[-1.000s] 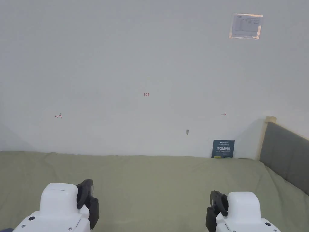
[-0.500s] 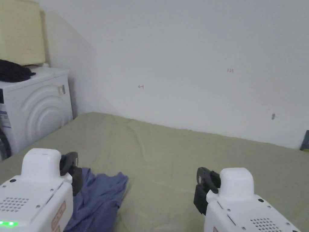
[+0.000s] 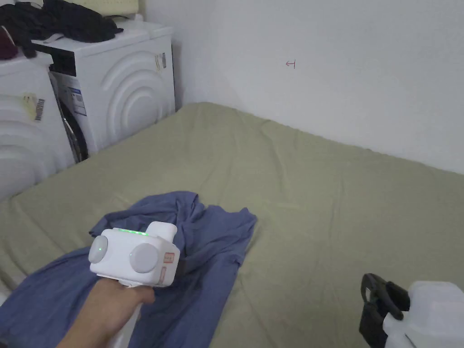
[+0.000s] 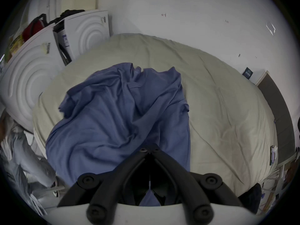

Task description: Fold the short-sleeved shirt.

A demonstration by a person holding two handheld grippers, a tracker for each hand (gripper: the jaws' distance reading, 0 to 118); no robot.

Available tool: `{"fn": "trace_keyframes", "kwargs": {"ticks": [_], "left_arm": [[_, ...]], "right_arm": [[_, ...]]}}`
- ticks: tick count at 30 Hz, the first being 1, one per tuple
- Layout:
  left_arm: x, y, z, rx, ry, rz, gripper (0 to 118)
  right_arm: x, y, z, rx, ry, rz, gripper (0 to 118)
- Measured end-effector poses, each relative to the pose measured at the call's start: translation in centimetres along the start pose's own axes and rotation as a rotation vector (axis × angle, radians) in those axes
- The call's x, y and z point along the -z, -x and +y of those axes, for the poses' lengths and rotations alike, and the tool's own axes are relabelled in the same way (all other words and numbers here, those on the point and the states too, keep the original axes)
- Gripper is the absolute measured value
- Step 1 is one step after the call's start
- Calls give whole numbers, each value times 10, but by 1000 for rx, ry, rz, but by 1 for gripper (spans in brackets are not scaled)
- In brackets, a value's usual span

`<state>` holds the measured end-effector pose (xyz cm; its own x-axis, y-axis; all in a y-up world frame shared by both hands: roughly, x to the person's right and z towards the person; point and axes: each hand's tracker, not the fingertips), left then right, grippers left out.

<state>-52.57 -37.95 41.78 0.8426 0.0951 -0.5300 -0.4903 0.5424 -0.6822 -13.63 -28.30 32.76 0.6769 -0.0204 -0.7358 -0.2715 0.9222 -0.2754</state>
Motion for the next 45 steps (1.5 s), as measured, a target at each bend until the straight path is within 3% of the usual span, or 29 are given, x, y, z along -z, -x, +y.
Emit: {"fn": "trace_keyframes", "kwargs": {"ticks": [1, 2, 3, 8, 10, 13, 15, 17, 18, 19, 20, 22, 30, 34, 42, 45], "left_arm": [[8, -1, 3, 23, -13, -8, 36], [12, -2, 8, 41, -44, -25, 108], [18, -4, 14, 49, -79, 2, 116], [86, -8, 56, 161, -49, 93, 116], [92, -9, 44, 165, -43, 84, 116], [116, -7, 49, 144, -11, 81, 113], [131, -4, 51, 146, 18, 83, 101], [146, 4, 49, 146, 87, 101, 68], [143, 9, 51, 101, 73, 41, 65], [135, 11, 54, 89, 44, 56, 42], [126, 11, 56, 87, -2, 50, 0], [111, 4, 56, 125, -52, 87, 0], [66, -51, 46, 90, -145, -126, 0], [48, -139, 49, 139, -208, -322, 1], [-23, -336, 66, 247, -348, -715, 0], [-26, -403, 62, 354, -322, -723, 0]], "right_arm": [[8, -3, -2, 1, 8, -4, 0], [13, -4, -4, 1, 13, -8, 0], [21, -6, -7, 1, 21, -14, 0], [52, -15, -18, 22, 73, -32, 0], [61, -18, -22, 22, 91, -37, 0], [74, -22, -27, 21, 110, -57, 0], [80, -23, -29, 34, 127, -62, 0], [84, -23, -30, 39, 135, -59, 0], [84, -22, -30, 38, 137, -59, 0], [83, -21, -30, 35, 137, -59, 0], [81, -20, -30, 31, 135, -58, 0], [76, -21, -32, 35, 132, -57, 0], [34, -45, -41, 73, 123, -105, 0], [-5, -76, -49, 129, 116, -181, 0], [-88, -142, -63, 162, 90, -353, 0], [-109, -165, -68, 191, 79, -400, 0]]}}
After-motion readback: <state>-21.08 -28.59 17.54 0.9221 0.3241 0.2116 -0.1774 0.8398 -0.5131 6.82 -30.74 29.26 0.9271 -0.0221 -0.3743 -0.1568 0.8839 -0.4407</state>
